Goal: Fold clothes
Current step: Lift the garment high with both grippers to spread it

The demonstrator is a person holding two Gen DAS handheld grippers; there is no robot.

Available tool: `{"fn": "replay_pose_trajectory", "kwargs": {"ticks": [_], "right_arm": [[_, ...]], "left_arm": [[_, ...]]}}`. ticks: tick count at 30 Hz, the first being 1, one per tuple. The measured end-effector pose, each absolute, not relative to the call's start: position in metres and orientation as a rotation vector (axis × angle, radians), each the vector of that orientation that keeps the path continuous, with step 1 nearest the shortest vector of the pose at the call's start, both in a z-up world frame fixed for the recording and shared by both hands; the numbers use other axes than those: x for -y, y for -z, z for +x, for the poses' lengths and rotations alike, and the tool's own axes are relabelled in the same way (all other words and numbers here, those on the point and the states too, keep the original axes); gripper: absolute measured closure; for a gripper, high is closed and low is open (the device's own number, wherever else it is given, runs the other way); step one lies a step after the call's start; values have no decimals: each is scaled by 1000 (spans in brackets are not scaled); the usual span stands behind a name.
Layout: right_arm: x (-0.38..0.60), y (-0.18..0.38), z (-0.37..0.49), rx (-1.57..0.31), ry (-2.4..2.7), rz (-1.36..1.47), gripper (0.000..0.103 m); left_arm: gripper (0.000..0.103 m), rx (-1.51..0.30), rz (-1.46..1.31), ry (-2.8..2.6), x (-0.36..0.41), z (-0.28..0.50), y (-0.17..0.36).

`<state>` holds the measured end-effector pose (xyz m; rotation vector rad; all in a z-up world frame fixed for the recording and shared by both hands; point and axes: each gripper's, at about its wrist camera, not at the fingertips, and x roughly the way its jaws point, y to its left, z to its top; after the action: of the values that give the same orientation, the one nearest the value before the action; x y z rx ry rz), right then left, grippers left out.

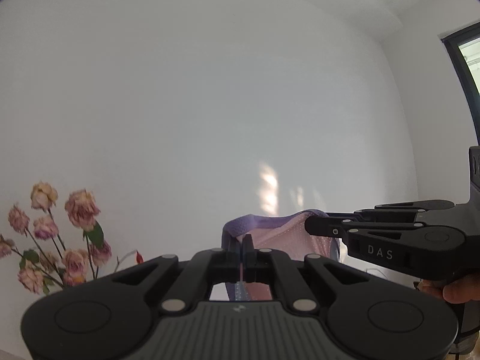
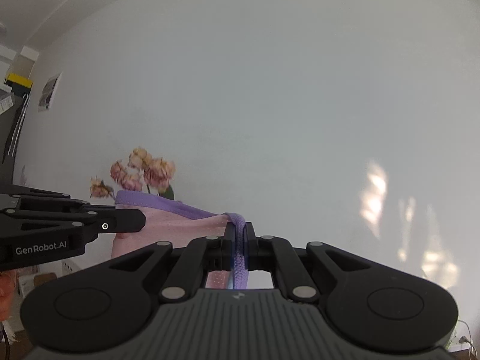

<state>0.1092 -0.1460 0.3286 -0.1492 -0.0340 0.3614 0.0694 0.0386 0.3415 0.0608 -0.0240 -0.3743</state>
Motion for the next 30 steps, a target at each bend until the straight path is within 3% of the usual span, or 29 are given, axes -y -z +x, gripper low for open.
{"fn": "replay_pose_trajectory", "kwargs": {"ticks": [11,14,16,17,18,19,20,22,25,27,30], "right_arm": [[115,-143,183,-414,-539,-174,98],[98,-107,170,-505,-562,-149,98],[100,-88,169,-563,-573,-131,95],[101,-79,171,-595,-579,-121,89],[103,-73,171,-615,-575,-108,80],[105,-68,171,-633,-567,-96,52],[108,-63,170,-650,-559,-82,41],[118,-65,160,-628,-538,-72,40],[135,-67,141,-587,-517,-54,26],[144,-67,123,-554,-511,-63,24],[154,-64,91,-500,-503,-89,19]], "left_arm": [[102,-401,78,402,-54,127,-156],[102,-492,49,394,-68,139,-115],[101,-545,30,390,-73,143,-93],[101,-573,22,389,-76,145,-84],[96,-600,10,388,-78,146,-76],[88,-620,-5,387,-80,144,-70],[83,-632,-23,392,-82,140,-64],[54,-641,-53,401,-87,132,-57],[27,-604,-53,406,-87,109,-58],[16,-564,-35,417,-84,90,-59],[13,-543,-21,463,-76,64,-55]]}}
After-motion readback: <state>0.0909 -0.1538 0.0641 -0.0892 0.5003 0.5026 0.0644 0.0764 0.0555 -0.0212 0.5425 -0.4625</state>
